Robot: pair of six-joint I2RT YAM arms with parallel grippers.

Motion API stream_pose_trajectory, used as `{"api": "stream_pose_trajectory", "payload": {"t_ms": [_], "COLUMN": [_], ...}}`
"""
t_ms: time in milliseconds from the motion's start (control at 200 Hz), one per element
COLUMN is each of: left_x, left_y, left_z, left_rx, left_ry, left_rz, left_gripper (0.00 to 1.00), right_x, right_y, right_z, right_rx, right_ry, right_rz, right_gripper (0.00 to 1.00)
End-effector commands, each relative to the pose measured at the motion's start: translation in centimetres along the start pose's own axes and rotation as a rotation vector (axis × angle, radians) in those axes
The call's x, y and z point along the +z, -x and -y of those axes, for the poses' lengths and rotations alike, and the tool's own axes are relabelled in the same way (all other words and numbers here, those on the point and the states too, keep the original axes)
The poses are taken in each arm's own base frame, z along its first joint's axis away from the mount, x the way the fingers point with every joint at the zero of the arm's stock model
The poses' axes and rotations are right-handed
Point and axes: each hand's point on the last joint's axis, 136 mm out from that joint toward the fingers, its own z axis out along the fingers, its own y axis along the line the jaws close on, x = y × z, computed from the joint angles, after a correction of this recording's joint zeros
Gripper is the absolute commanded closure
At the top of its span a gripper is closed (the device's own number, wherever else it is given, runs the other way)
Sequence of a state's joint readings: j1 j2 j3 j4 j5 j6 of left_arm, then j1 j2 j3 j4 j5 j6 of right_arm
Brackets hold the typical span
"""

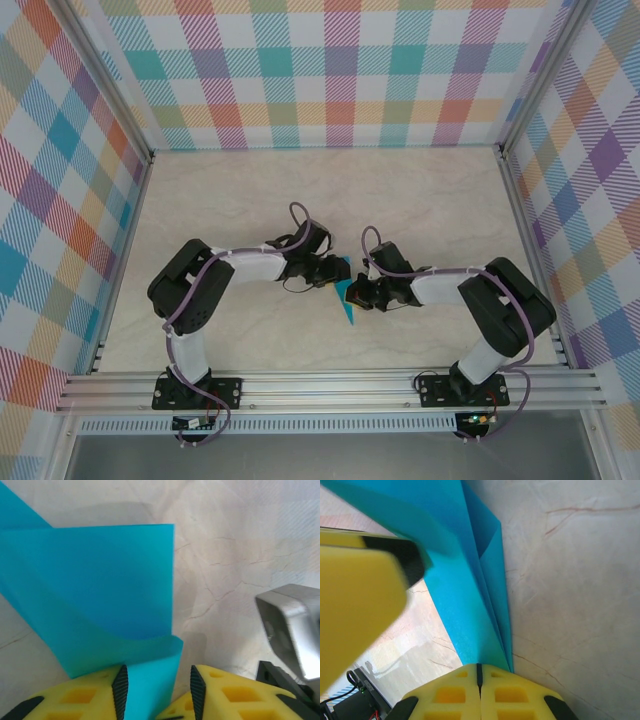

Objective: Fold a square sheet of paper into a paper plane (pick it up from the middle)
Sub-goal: Fold the wing for the fifth time at the center of the table.

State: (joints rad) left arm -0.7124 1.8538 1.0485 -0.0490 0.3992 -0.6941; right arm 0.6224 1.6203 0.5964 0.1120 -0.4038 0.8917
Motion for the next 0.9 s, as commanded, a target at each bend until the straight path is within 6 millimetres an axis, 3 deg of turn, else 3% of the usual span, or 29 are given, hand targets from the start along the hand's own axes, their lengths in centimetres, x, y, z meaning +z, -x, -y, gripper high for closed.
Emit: {"api": "stream_pose_trajectory", "payload": {"t_ms": [0, 75, 150, 345, 540, 645, 895], "left_x": [-4.1, -5.0, -5.1, -3.5, -4.0, -3.7, -2.8], "left_y": [1.6, 2.1, 2.0, 1.2, 0.2, -0.2, 0.8], "left_z": [2.9, 2.5, 1.5, 0.5, 0.3, -0.9, -1.6], "left_rx": [0.108, 0.109, 0.102, 0.074, 0.082, 0.083, 0.105], "left_ry": [-0.005, 0.025, 0.063, 0.019, -0.033, 0.004, 0.023], "left_rz": [0.089, 0.128, 0.137, 0.12, 0.138, 0.136, 0.167], "left_gripper": [0.54, 0.54, 0.6, 0.74, 0.74, 0.74, 0.75], "right_x": [0.7, 0.8, 1.1, 1.1, 1.7, 1.7, 1.9], "right_y": [-3.3, -3.3, -3.2, -3.2, -3.1, -3.3, -3.3], "right_z": [6.7, 6.2, 5.3, 5.5, 6.1, 6.4, 6.4], "right_rx": [0.067, 0.046, 0.003, -0.027, -0.007, -0.001, 0.007], "right_ry": [-0.206, -0.182, -0.148, -0.171, -0.163, -0.165, -0.154], "right_rz": [-0.097, -0.103, -0.124, -0.154, -0.177, -0.178, -0.19], "right_gripper": [0.95, 0.95, 0.95, 0.95, 0.95, 0.95, 0.95]}}
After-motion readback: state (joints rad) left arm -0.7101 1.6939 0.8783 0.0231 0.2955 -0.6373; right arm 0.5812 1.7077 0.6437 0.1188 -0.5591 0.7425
